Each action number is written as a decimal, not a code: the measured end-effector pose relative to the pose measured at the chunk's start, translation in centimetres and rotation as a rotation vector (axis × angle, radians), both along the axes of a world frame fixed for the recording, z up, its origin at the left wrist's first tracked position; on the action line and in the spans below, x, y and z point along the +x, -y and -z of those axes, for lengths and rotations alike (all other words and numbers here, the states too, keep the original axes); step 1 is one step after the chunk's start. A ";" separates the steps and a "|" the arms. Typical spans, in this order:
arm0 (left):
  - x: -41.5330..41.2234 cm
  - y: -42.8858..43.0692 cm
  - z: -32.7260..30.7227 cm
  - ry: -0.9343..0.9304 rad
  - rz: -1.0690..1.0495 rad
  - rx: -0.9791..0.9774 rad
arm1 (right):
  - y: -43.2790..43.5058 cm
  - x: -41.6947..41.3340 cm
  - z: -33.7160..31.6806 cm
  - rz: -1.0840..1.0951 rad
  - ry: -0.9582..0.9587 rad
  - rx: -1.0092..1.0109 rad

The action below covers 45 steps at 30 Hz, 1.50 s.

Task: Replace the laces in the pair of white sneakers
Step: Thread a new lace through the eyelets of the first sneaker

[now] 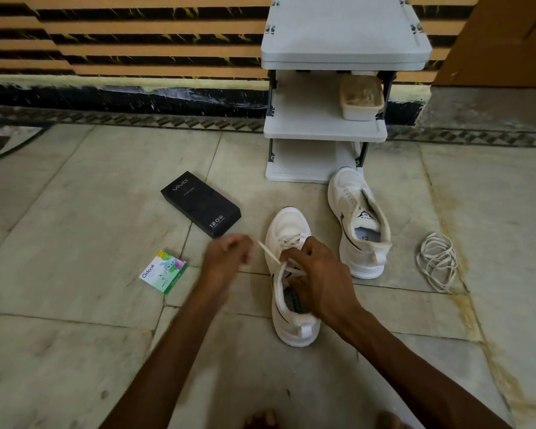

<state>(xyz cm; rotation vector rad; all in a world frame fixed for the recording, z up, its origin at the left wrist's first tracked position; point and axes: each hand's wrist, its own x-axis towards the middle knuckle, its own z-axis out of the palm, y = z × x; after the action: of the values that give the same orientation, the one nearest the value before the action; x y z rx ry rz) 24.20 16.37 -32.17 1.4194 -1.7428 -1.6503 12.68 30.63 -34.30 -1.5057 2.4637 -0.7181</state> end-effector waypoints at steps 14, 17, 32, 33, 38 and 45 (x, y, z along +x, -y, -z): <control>-1.2 -1.3 -1.4 0.561 0.776 -0.402 | 0.1 -0.4 0.2 0.035 -0.039 0.011; -0.8 -1.5 -1.1 0.404 0.721 -0.289 | 0.2 -0.4 0.4 0.032 -0.042 0.013; -0.5 1.2 -7.1 -0.817 0.522 0.500 | 0.1 -0.4 0.9 0.076 0.159 -0.037; -0.6 1.2 -7.1 -0.852 0.515 0.515 | 0.0 -0.5 0.9 0.096 0.199 -0.056; -0.6 0.9 -7.0 -0.888 0.482 0.548 | -0.7 -0.8 0.8 0.152 0.305 -0.137; -0.7 -0.2 -6.2 -0.209 0.186 -0.030 | -1.7 -1.4 -0.1 0.171 0.309 -0.160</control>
<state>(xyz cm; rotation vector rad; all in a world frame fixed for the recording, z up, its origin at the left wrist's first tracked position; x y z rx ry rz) 23.50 16.55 -25.96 1.0556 -1.8140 -1.7866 11.30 32.29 -34.22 -1.1345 2.3606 -1.1104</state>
